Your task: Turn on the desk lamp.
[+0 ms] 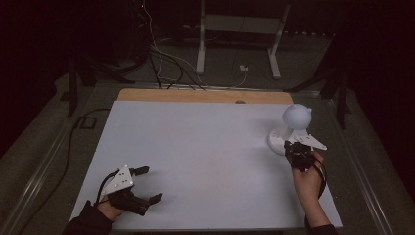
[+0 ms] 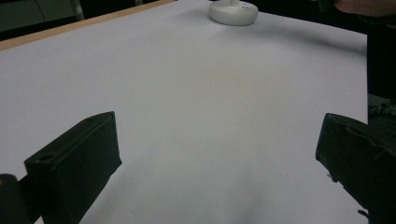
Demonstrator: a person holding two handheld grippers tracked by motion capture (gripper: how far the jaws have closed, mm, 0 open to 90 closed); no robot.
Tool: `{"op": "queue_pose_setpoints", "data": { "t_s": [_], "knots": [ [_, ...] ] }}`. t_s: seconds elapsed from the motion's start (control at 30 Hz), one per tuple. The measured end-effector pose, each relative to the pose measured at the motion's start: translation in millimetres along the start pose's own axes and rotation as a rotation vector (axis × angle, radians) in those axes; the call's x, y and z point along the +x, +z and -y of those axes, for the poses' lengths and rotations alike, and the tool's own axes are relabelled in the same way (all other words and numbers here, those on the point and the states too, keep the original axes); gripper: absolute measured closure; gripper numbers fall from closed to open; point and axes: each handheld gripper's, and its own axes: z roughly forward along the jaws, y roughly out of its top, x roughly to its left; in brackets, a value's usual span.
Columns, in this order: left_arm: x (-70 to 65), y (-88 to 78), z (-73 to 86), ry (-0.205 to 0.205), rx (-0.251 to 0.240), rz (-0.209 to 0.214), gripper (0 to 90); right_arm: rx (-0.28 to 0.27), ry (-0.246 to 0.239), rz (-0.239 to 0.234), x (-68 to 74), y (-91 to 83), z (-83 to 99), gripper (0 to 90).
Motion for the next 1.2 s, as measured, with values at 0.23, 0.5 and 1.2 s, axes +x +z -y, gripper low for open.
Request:
{"op": "queue_pose_setpoints", "data": {
  "t_s": [0.23, 0.5, 1.2],
  "knots": [
    [0.1, 0.1, 0.0, -0.001, 0.001, 0.002, 0.3, 0.024, -0.024, 0.007, -0.3, 10.8, 0.4, 89.7],
    [0.2, 0.3, 0.1, -0.003, 0.002, 0.002, 0.3, 0.046, -0.026, 0.016, -3.4, 23.0, 1.4, 89.7],
    [0.2, 0.3, 0.1, -0.003, 0.001, 0.005, 0.3, 0.089, -0.024, 0.022, -3.3, 45.0, 3.1, 89.7]
  ]
}}
